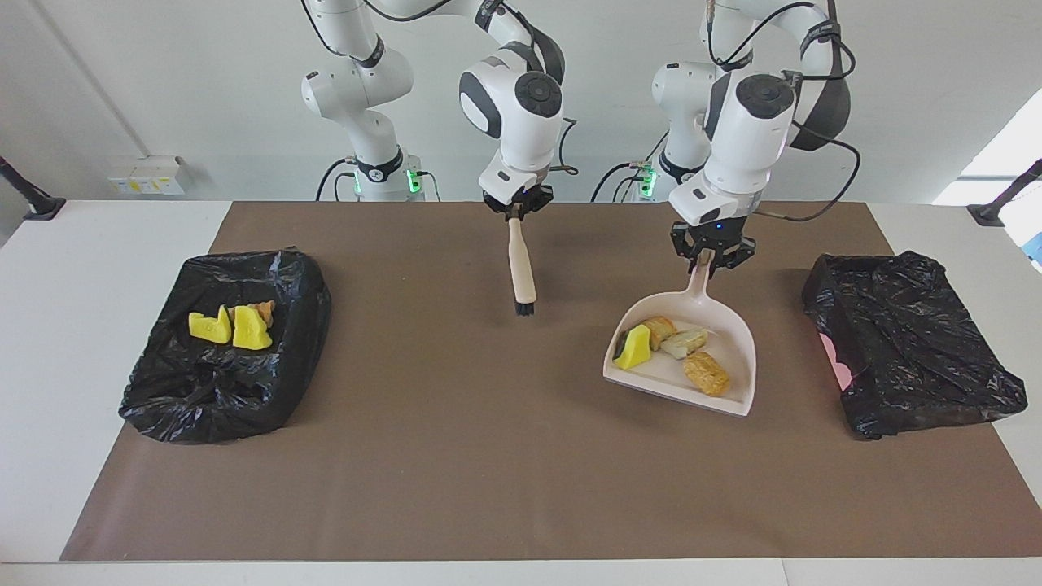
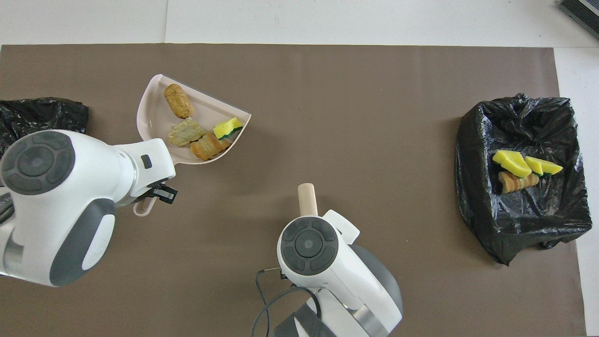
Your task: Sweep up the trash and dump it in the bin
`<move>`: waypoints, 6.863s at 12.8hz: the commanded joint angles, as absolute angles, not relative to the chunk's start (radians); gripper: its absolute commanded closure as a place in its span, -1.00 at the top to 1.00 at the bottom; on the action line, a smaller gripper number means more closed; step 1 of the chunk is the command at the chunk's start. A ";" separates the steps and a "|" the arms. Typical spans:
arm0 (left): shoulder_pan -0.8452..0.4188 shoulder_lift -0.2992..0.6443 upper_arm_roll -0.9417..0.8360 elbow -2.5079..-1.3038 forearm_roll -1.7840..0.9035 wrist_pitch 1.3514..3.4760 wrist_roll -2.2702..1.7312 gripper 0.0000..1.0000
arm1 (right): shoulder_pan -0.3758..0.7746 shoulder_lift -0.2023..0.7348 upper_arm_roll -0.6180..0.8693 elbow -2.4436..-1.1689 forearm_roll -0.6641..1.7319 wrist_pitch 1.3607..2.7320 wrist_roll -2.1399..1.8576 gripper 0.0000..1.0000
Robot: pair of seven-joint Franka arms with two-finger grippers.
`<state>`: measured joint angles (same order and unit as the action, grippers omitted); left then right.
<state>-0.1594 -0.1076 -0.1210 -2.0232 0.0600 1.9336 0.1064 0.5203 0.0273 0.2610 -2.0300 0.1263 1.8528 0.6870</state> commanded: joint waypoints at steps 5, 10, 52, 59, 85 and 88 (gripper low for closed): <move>0.147 -0.100 -0.126 -1.864 0.040 1.755 0.113 -1.00 | 0.701 0.126 0.259 -2.100 0.164 2.094 0.884 -1.00; 0.447 -0.081 -0.120 -1.816 0.034 1.791 0.486 -1.00 | 0.735 0.123 0.258 -2.145 0.160 2.140 0.920 0.99; 0.076 -0.015 -0.089 -1.643 0.200 1.515 0.530 -1.00 | -0.032 0.014 -0.043 -1.529 -0.009 1.457 -0.100 1.00; -0.191 0.008 -0.091 -1.752 0.007 1.823 -0.077 -1.00 | -0.021 0.026 -0.034 -1.531 -0.035 1.526 -0.089 1.00; -0.557 0.357 -0.090 -1.792 -0.095 2.210 -0.474 -1.00 | -0.009 0.012 -0.023 -1.529 -0.017 1.531 0.071 1.00; -0.561 0.351 -0.091 -1.833 -0.095 2.294 -0.500 -0.43 | -0.009 0.012 -0.023 -1.529 -0.017 1.531 0.068 1.00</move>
<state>-0.5369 0.3731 -0.1095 -1.7793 -0.0794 2.2159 -0.4768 -0.0036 0.0235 -0.0309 -1.5255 -0.0238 1.5353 0.0557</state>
